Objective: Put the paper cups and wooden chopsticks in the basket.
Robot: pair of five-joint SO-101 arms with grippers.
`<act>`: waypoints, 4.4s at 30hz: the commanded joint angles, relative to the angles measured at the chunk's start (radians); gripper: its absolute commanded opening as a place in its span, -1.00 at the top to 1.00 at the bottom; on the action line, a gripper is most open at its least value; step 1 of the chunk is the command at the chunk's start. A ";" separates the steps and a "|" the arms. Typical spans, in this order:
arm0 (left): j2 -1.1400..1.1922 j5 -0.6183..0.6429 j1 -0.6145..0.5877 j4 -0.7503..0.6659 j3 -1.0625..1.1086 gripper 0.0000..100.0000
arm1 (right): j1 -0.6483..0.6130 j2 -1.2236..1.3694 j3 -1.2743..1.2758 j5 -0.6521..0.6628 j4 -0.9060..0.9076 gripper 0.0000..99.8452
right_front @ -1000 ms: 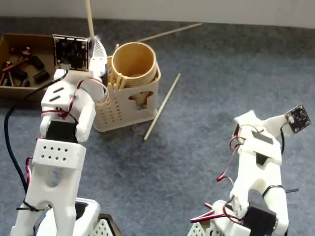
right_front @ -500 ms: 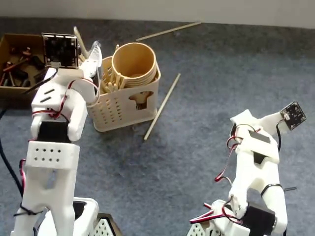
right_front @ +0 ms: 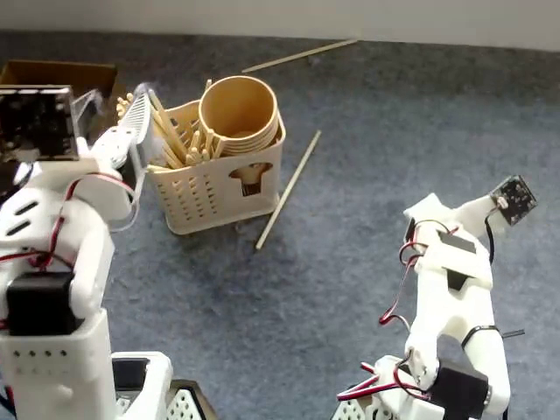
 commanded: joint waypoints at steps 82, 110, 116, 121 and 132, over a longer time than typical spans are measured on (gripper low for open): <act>-0.837 0.002 -0.217 -0.078 1.253 0.98 | -0.486 0.860 -1.693 -0.265 1.104 0.69; -0.837 0.002 -0.217 -0.078 1.253 0.98 | -0.526 1.236 -1.911 -0.037 0.997 0.69; -0.837 0.002 -0.217 -0.077 1.253 0.98 | -0.524 1.237 -1.917 0.161 0.993 0.69; -0.837 0.002 -0.219 -0.077 1.253 0.98 | -0.499 1.237 -1.913 0.203 0.858 0.69; -0.837 0.002 -0.219 -0.077 1.253 0.98 | -0.490 1.270 -1.911 0.207 0.733 0.69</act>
